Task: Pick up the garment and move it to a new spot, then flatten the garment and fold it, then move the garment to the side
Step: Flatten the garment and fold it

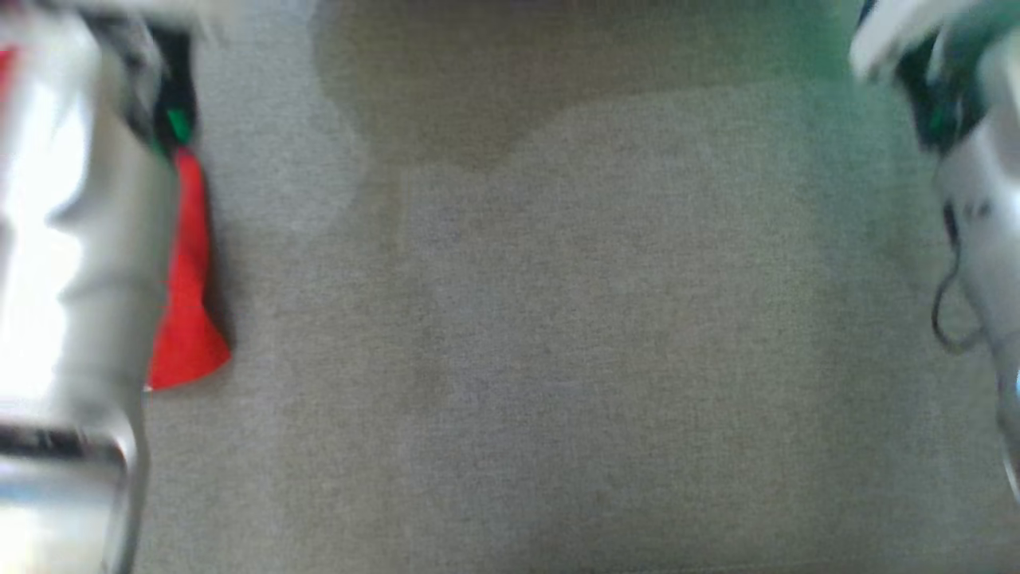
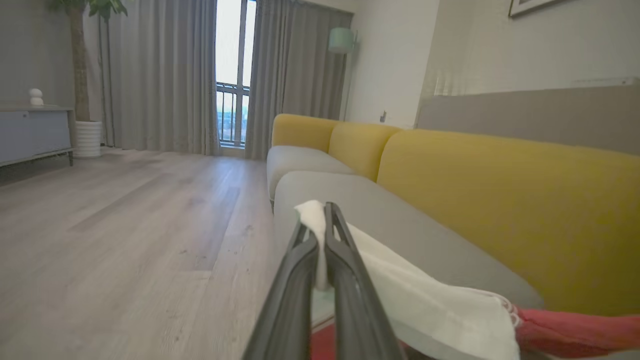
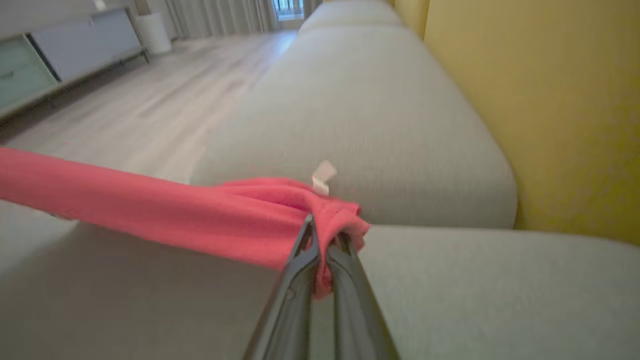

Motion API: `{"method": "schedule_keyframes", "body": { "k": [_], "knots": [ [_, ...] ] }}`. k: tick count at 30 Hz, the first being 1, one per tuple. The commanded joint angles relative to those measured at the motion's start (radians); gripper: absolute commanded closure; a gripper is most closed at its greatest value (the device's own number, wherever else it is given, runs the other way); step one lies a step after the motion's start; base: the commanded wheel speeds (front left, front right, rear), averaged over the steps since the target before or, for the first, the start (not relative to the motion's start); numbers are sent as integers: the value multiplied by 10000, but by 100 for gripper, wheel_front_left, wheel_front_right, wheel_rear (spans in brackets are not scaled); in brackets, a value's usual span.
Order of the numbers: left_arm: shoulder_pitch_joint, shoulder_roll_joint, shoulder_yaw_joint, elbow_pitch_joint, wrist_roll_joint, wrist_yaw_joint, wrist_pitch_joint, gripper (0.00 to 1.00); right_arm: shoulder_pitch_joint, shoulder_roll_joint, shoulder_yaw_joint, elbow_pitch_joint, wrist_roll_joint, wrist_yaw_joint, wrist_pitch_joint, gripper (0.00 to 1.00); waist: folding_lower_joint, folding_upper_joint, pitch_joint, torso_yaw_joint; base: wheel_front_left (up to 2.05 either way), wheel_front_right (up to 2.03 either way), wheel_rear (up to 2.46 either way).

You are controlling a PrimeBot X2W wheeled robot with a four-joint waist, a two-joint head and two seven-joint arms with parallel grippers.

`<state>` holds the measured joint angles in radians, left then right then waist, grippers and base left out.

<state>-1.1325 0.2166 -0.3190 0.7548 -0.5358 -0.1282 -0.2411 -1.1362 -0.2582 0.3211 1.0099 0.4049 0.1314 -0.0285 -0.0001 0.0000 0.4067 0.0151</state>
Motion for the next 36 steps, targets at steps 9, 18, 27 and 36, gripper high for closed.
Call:
{"method": "schedule_keyframes", "body": {
  "k": [9, 18, 27, 36],
  "knots": [
    [3142, 1374, -1481, -1334, -797, -23, 115, 100, 2324, -1678, 2315, -1134, 2324, -7, 2276, 100, 1, 0, -1376, 244, 0, 0, 0],
    [5417, 2535, -2733, -3591, -1826, -24, 955, 100, 3831, -3065, 3686, -2707, 3892, -7, 3460, 100, 1, 0, -2376, 327, 0, 0, 0],
    [7033, 3388, -3145, -5126, -2467, -13, 2147, 100, 4991, -3884, 4378, -3455, 4708, -7, 4112, 100, 1, 0, -3319, 495, 0, 0, 0],
    [8531, 4136, -3430, -6621, -3450, 68, 3415, 100, 6060, -4515, 4687, -4177, 5728, -7, 5186, 100, 1, 0, -3918, 450, 0, 0, 0]
  ]
}}
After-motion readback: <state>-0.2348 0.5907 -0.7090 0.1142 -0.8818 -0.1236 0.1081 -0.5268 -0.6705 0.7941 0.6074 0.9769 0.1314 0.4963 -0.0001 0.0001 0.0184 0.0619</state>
